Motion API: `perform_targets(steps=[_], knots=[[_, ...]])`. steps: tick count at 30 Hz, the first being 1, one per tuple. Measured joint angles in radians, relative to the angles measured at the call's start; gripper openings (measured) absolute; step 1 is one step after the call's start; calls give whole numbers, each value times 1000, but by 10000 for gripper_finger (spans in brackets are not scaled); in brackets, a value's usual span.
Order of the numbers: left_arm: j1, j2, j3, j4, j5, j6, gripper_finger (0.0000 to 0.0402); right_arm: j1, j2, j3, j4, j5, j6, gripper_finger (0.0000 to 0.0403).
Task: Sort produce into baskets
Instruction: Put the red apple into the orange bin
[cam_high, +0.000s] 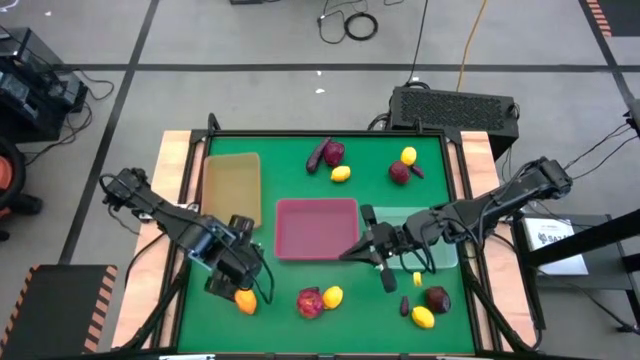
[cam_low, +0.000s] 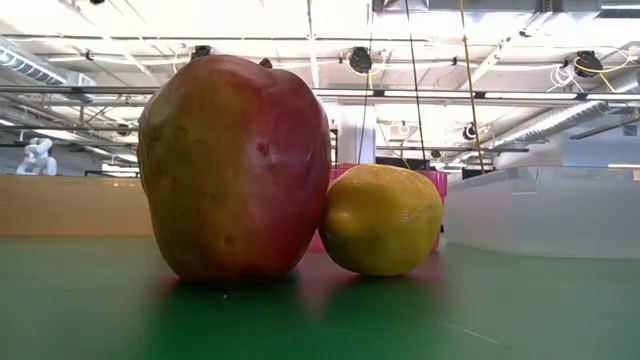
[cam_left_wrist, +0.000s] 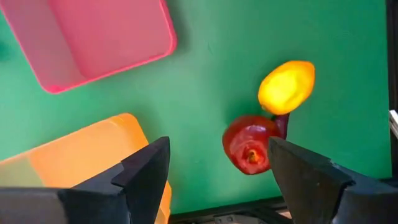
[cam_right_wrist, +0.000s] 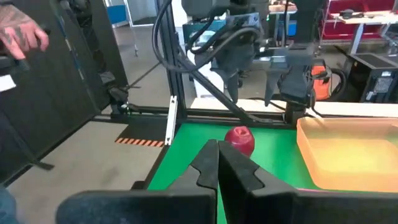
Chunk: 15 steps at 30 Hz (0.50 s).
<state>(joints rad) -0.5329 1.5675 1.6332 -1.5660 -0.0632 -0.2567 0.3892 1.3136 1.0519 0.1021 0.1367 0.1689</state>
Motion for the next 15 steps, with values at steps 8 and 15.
perform_targets(steps=[8,15], knots=[[37,-266,-72,-4,-90,-182,273,-1,16,0,1,4,33,0],[40,-473,-232,-6,-76,-420,273,-2,62,0,16,28,84,0]])
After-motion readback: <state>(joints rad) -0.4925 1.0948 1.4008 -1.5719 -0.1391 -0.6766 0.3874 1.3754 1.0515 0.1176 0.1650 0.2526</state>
